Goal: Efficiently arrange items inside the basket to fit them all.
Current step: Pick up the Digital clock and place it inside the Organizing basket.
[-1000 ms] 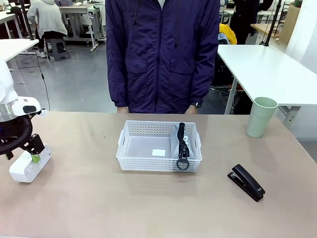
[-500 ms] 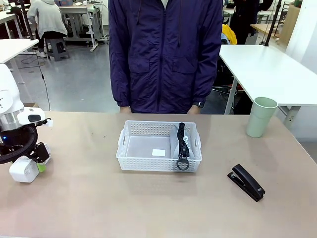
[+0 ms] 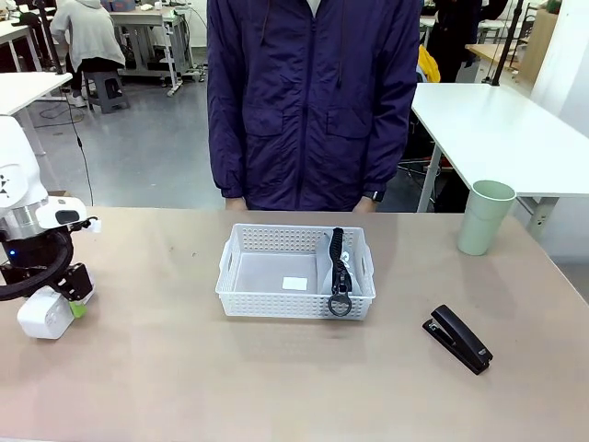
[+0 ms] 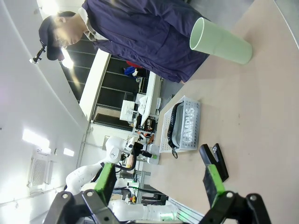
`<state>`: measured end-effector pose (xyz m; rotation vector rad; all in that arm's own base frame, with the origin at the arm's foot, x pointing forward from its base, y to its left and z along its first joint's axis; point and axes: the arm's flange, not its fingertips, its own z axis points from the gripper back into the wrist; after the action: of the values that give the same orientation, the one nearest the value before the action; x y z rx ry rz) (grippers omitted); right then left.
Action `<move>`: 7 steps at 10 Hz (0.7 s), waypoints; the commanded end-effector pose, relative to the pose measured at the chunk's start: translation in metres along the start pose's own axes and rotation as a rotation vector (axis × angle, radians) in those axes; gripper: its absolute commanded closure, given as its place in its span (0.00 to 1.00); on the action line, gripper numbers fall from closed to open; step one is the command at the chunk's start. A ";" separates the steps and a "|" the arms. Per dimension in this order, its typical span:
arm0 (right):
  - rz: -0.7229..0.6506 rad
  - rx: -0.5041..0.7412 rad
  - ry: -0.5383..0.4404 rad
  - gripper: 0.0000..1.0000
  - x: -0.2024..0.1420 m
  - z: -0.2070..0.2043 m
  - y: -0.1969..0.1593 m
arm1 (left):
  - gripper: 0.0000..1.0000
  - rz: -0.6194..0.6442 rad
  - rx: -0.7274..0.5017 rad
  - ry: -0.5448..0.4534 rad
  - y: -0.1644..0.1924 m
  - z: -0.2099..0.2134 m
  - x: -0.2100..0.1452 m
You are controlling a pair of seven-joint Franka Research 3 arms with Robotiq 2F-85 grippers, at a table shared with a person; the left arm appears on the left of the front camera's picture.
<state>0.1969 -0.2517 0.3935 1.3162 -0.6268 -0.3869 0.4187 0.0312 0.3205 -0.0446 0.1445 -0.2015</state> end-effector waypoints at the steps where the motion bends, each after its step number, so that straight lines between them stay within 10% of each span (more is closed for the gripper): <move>1: 0.030 0.018 -0.016 0.00 0.003 -0.001 0.003 | 0.86 -0.005 -0.016 0.012 0.003 -0.001 0.004; 2: 0.030 0.018 -0.016 0.00 0.003 -0.001 0.003 | 1.00 0.000 -0.012 0.015 0.002 -0.001 0.005; 7: 0.030 0.018 -0.016 0.00 0.003 -0.001 0.003 | 1.00 0.020 -0.029 0.007 0.003 0.002 0.007</move>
<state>0.1968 -0.2517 0.3935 1.3162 -0.6273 -0.3865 0.4217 0.0335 0.3222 -0.0485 0.1547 -0.1926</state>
